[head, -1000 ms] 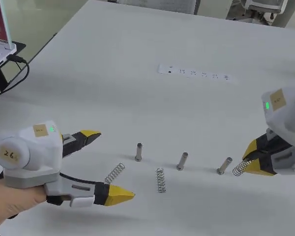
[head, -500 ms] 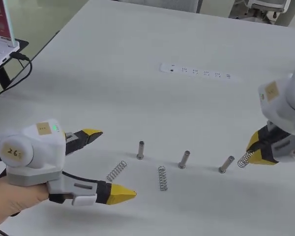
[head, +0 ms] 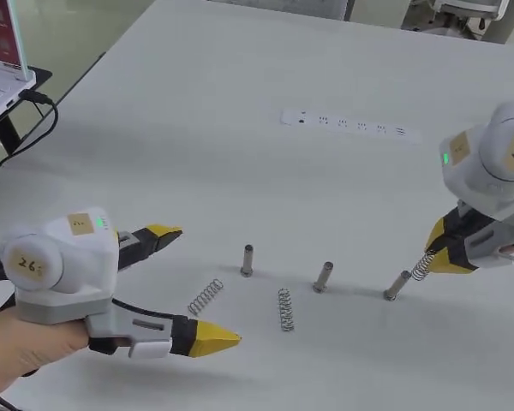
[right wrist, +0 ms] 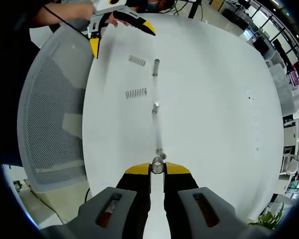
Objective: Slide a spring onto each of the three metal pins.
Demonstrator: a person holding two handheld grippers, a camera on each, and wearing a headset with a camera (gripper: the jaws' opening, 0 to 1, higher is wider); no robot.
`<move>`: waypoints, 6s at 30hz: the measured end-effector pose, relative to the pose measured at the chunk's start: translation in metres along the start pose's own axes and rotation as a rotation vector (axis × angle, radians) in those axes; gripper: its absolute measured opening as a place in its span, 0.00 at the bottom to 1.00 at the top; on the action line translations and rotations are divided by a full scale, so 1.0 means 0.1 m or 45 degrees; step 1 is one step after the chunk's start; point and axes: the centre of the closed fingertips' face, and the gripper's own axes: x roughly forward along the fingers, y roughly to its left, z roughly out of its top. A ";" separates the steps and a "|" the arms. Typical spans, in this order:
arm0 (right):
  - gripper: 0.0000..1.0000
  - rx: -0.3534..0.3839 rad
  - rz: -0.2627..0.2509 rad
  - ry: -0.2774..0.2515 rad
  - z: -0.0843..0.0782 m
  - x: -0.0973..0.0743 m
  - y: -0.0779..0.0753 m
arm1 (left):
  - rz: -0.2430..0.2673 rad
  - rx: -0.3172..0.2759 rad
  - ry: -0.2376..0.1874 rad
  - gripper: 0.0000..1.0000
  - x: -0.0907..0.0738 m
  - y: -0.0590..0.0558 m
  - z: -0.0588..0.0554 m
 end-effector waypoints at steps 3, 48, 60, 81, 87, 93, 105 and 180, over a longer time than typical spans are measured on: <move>0.05 0.006 -0.002 0.003 -0.01 0.02 -0.02 | 0.004 -0.005 -0.004 0.97 -0.02 0.02 0.00; 0.06 0.015 -0.004 0.004 -0.01 0.24 -0.13 | 0.026 -0.020 0.001 0.98 -0.09 0.10 -0.04; 0.06 0.023 0.002 0.008 -0.04 0.30 -0.13 | 0.027 -0.024 -0.002 0.97 -0.09 0.11 -0.03; 0.06 0.043 0.035 0.028 -0.10 0.49 -0.13 | 0.031 -0.041 -0.003 0.97 -0.11 0.13 -0.06; 0.07 0.051 0.044 0.032 -0.11 0.56 -0.13 | 0.029 -0.041 -0.007 0.97 -0.10 0.13 -0.05; 0.07 0.055 0.051 0.034 -0.12 0.64 -0.14 | 0.030 -0.040 -0.007 0.97 -0.09 0.13 -0.04; 0.07 0.082 0.052 0.031 -0.16 0.71 -0.11 | 0.032 -0.047 -0.001 0.96 -0.10 0.13 -0.06; 0.42 0.532 -0.091 -0.710 0.20 0.26 -0.02 | 0.032 -0.072 -0.019 0.96 -0.18 0.11 0.08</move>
